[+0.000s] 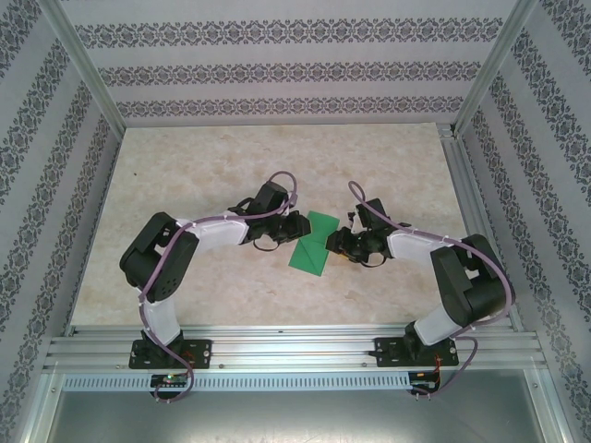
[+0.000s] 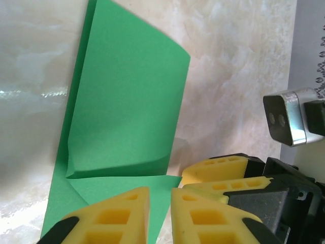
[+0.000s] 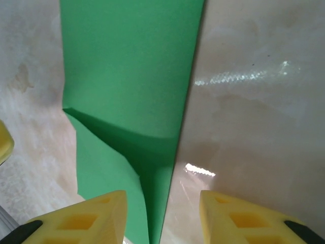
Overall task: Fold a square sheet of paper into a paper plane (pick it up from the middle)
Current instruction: Turn over the paper at the center of the table.
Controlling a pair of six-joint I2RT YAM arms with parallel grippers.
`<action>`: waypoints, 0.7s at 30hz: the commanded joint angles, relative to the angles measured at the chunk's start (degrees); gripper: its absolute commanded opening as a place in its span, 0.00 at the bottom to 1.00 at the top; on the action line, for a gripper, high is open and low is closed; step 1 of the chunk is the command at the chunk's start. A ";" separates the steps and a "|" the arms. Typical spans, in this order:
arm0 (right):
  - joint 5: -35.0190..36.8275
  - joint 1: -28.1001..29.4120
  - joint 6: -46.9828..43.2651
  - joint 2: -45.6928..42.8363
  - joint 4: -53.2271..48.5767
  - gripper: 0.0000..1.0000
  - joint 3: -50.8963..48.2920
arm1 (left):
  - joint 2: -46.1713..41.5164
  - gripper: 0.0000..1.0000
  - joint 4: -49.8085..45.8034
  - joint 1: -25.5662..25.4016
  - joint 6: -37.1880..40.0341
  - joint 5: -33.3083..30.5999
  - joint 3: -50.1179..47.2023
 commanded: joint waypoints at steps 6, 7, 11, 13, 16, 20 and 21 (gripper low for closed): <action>0.19 0.34 0.23 3.68 2.62 0.44 3.51 | 6.00 0.14 1.06 -0.19 -0.29 3.27 1.17; -0.22 0.39 0.51 4.09 3.30 0.44 3.51 | 6.70 0.12 0.51 -0.19 -0.21 3.16 1.38; -0.08 0.52 1.22 5.39 3.84 0.44 4.10 | 8.37 0.11 0.09 -0.19 -0.45 2.91 1.26; -0.16 0.63 1.39 6.09 4.06 0.44 4.29 | 8.63 0.11 -0.54 -0.19 -0.48 2.40 0.99; -1.28 0.96 1.83 7.26 5.44 0.44 4.45 | 8.61 0.10 -1.78 -0.19 -0.03 1.58 0.89; -2.22 1.50 2.75 7.75 7.11 0.43 4.59 | 8.29 0.10 -1.31 -0.19 -0.28 1.50 0.19; -2.21 1.62 3.10 7.66 7.53 0.42 4.45 | 8.17 0.10 -1.18 -0.19 -0.29 1.63 0.04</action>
